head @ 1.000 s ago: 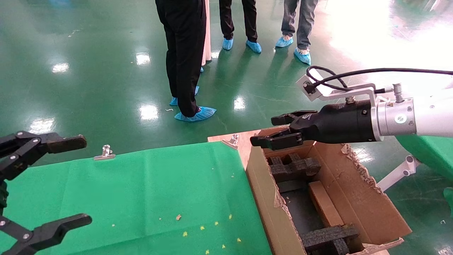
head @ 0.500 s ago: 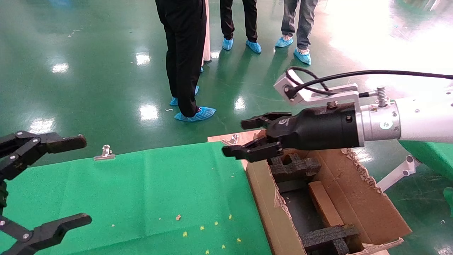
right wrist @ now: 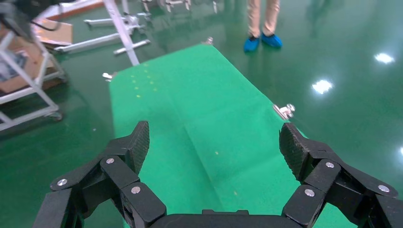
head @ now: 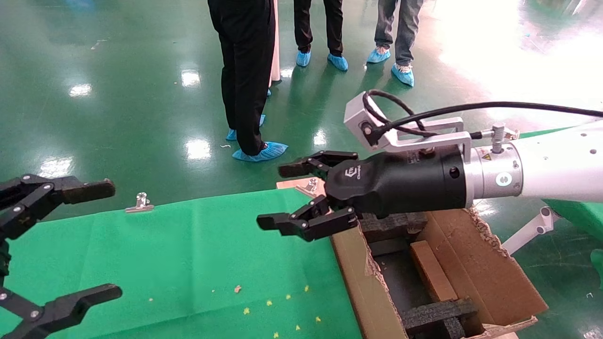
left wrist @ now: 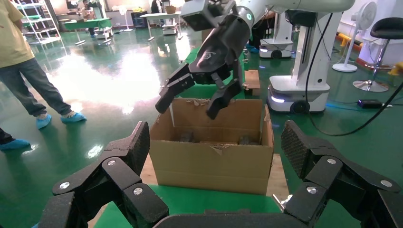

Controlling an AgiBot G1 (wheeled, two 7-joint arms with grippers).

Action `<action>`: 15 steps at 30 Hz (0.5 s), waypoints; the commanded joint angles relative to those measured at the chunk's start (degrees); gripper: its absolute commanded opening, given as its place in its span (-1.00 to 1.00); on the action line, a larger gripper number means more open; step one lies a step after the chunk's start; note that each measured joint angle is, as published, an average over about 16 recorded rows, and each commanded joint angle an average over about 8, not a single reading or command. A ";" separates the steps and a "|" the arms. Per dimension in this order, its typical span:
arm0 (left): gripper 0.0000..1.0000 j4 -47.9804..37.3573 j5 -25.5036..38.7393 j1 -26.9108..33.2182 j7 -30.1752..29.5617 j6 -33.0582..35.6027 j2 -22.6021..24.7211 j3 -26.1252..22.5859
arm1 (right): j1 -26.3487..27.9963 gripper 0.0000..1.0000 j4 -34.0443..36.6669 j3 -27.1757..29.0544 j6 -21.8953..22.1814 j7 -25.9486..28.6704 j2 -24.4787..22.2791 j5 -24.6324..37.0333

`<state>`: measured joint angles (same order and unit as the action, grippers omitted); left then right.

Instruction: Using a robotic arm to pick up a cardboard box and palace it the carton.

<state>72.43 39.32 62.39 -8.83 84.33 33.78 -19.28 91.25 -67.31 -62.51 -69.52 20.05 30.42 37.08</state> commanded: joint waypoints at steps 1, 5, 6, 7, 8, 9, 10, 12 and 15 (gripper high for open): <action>1.00 0.00 0.00 0.00 0.00 0.00 0.00 0.00 | -1.87 1.00 -0.40 2.93 -1.02 -0.59 0.29 0.30; 1.00 0.00 0.00 0.00 0.00 0.00 0.00 -0.01 | -5.65 1.00 -1.19 8.85 -3.08 -1.77 0.87 0.91; 1.00 0.00 0.00 0.00 0.00 0.00 0.00 -0.01 | -6.62 1.00 -1.40 10.36 -3.61 -2.07 1.02 1.07; 1.00 0.00 0.00 0.00 0.00 0.00 0.00 -0.01 | -7.55 1.00 -1.59 11.82 -4.11 -2.36 1.17 1.22; 1.00 0.00 -0.01 0.00 0.00 0.00 0.00 -0.01 | -8.48 1.00 -1.79 13.28 -4.62 -2.66 1.31 1.37; 1.00 0.00 -0.01 0.00 0.00 0.00 0.00 -0.01 | -9.45 1.00 -2.00 14.80 -5.15 -2.96 1.46 1.52; 1.00 0.00 -0.01 0.00 0.00 0.00 0.00 -0.01 | -10.38 1.00 -2.19 16.27 -5.66 -3.25 1.61 1.67; 1.00 0.00 -0.01 0.00 0.01 0.00 0.00 -0.01 | -12.31 1.00 -2.60 19.28 -6.71 -3.86 1.91 1.98; 1.00 0.00 -0.01 0.00 0.01 -0.01 -0.01 -0.01 | -15.23 1.00 -3.22 23.85 -8.30 -4.77 2.36 2.45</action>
<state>72.43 39.31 62.40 -8.83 84.32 33.77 -19.29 75.99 -70.53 -38.62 -77.83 15.27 32.79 39.54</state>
